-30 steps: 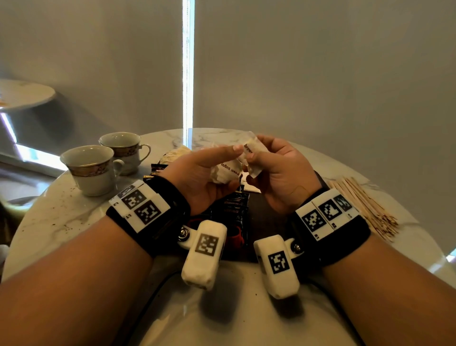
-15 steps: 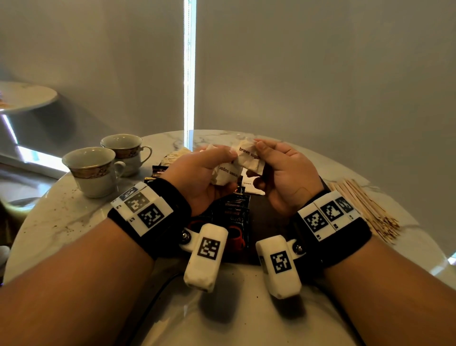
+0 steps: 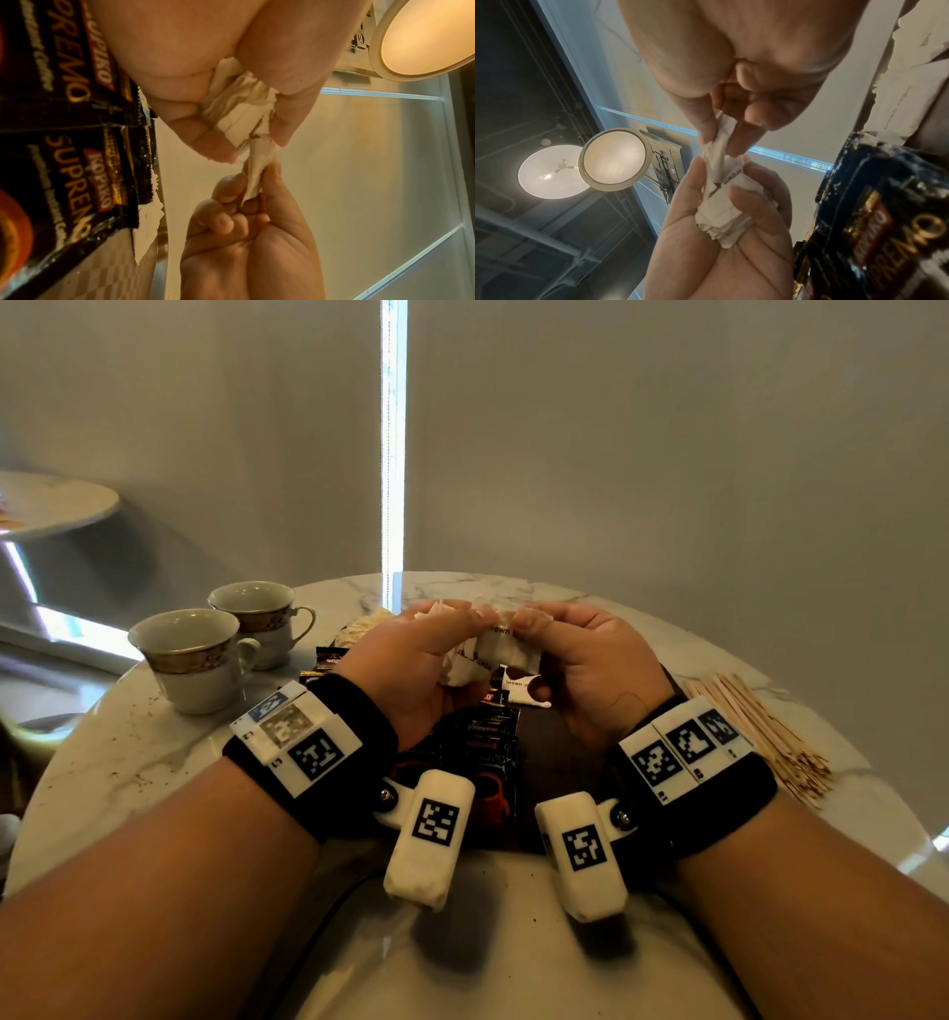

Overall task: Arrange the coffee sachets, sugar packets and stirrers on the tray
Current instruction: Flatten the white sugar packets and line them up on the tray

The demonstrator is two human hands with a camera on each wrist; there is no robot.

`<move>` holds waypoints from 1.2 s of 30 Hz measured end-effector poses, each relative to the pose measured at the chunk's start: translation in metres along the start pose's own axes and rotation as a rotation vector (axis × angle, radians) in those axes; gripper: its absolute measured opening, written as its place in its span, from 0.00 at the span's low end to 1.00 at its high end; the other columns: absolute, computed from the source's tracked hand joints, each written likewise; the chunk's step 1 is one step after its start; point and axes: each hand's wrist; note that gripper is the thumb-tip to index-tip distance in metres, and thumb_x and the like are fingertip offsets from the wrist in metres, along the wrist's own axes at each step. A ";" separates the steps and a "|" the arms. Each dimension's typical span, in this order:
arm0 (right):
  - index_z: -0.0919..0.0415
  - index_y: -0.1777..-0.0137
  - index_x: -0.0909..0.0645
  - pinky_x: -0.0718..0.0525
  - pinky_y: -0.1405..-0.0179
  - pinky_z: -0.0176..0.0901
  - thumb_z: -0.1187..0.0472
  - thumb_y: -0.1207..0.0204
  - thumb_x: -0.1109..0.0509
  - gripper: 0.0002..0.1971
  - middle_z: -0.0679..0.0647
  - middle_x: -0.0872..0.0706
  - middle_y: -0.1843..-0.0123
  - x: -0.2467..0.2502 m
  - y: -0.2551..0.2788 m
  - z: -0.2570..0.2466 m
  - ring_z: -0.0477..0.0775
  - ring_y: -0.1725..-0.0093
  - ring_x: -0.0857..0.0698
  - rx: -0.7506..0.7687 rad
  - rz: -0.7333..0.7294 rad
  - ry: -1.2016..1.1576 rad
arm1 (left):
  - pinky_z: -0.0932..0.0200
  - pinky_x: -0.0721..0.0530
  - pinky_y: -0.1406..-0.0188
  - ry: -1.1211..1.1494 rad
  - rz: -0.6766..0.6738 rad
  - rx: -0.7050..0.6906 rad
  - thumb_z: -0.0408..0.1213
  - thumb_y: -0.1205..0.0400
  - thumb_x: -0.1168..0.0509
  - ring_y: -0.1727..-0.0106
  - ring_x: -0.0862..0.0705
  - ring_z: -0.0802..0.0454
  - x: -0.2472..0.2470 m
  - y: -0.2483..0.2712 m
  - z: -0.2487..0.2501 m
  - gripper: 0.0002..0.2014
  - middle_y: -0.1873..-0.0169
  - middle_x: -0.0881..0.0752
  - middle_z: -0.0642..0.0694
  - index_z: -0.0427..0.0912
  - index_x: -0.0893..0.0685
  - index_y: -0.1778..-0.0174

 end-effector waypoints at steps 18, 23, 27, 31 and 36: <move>0.67 0.32 0.24 0.24 0.75 0.36 0.71 0.15 0.38 0.14 0.59 0.15 0.55 0.043 -0.034 0.007 0.45 0.70 0.21 -0.202 0.244 -0.178 | 0.59 0.17 0.74 0.114 0.142 0.027 0.41 0.18 0.26 0.57 0.19 0.42 0.005 -0.005 0.000 0.16 0.45 0.21 0.34 0.37 0.17 0.39; 0.69 0.35 0.25 0.19 0.81 0.33 0.72 0.14 0.42 0.11 0.59 0.20 0.61 0.054 -0.041 0.028 0.48 0.68 0.20 -0.457 0.279 -0.105 | 0.59 0.16 0.74 0.124 0.144 0.031 0.42 0.18 0.26 0.57 0.19 0.42 0.006 -0.005 0.001 0.14 0.43 0.22 0.34 0.38 0.15 0.42; 0.70 0.38 0.23 0.14 0.76 0.33 0.74 0.14 0.42 0.10 0.63 0.17 0.57 0.051 -0.037 0.032 0.50 0.62 0.18 -0.551 0.180 -0.018 | 0.59 0.15 0.72 0.114 0.129 0.038 0.44 0.17 0.28 0.57 0.19 0.42 0.007 -0.003 0.002 0.12 0.43 0.21 0.33 0.39 0.14 0.44; 0.69 0.45 0.22 0.13 0.73 0.35 0.76 0.14 0.43 0.09 0.63 0.16 0.55 0.049 -0.034 0.031 0.51 0.60 0.17 -0.570 0.137 0.012 | 0.59 0.15 0.72 0.116 0.126 0.042 0.44 0.17 0.28 0.57 0.18 0.42 0.007 -0.003 0.002 0.12 0.43 0.21 0.32 0.39 0.13 0.45; 0.70 0.30 0.23 0.12 0.74 0.34 0.76 0.15 0.42 0.16 0.65 0.14 0.45 0.048 -0.034 0.030 0.51 0.58 0.14 -0.585 0.112 0.044 | 0.59 0.15 0.72 0.125 0.125 0.039 0.44 0.17 0.28 0.56 0.18 0.41 0.006 -0.002 0.003 0.12 0.42 0.21 0.32 0.39 0.13 0.46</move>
Point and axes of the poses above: each hand's wrist, its own y-axis away from the middle knuckle, its own x-axis out of the back of the hand, z = x × y
